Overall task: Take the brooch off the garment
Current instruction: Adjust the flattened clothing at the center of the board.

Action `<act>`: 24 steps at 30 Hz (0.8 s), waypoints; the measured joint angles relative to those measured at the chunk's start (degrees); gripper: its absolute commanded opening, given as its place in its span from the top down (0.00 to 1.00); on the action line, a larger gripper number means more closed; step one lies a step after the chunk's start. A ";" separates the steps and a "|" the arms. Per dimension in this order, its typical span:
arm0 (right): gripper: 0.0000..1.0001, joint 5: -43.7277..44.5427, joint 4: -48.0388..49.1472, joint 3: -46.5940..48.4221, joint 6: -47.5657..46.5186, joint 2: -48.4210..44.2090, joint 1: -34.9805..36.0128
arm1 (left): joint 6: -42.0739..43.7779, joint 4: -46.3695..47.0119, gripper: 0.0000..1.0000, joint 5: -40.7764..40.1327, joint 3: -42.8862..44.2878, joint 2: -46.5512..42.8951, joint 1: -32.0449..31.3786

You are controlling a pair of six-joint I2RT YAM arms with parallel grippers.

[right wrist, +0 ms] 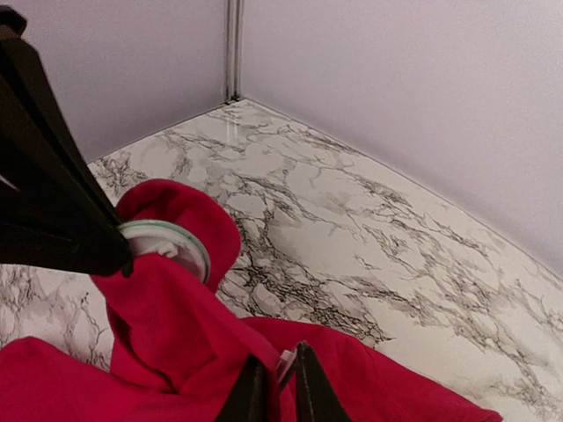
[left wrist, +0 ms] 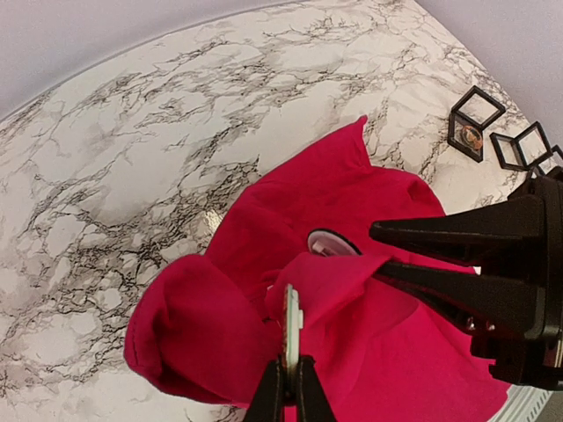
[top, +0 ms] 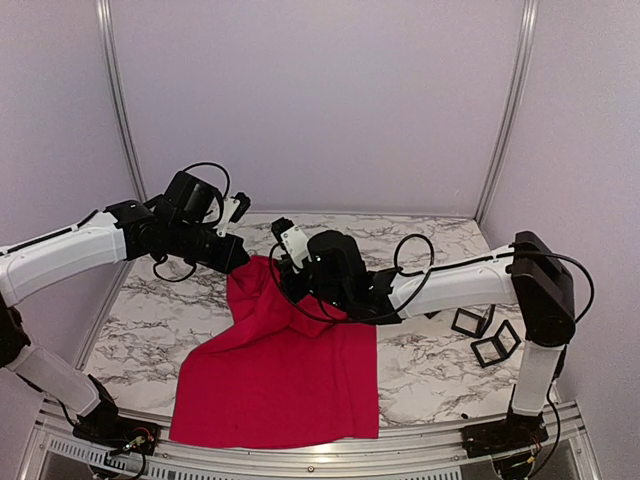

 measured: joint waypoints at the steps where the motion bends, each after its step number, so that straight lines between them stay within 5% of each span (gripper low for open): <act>1: 0.70 -0.07 0.09 0.00 0.24 0.00 0.02 | -0.92 -0.39 1.00 -0.50 0.68 0.00 0.02; 15: 0.47 7.54 9.57 -6.03 -5.77 -4.48 10.16 | -7.43 -2.32 1.00 1.77 6.03 1.92 0.02; 24: 0.32 8.72 12.94 -4.20 -7.50 -1.05 10.84 | -9.62 -2.45 1.00 2.95 6.91 2.16 0.00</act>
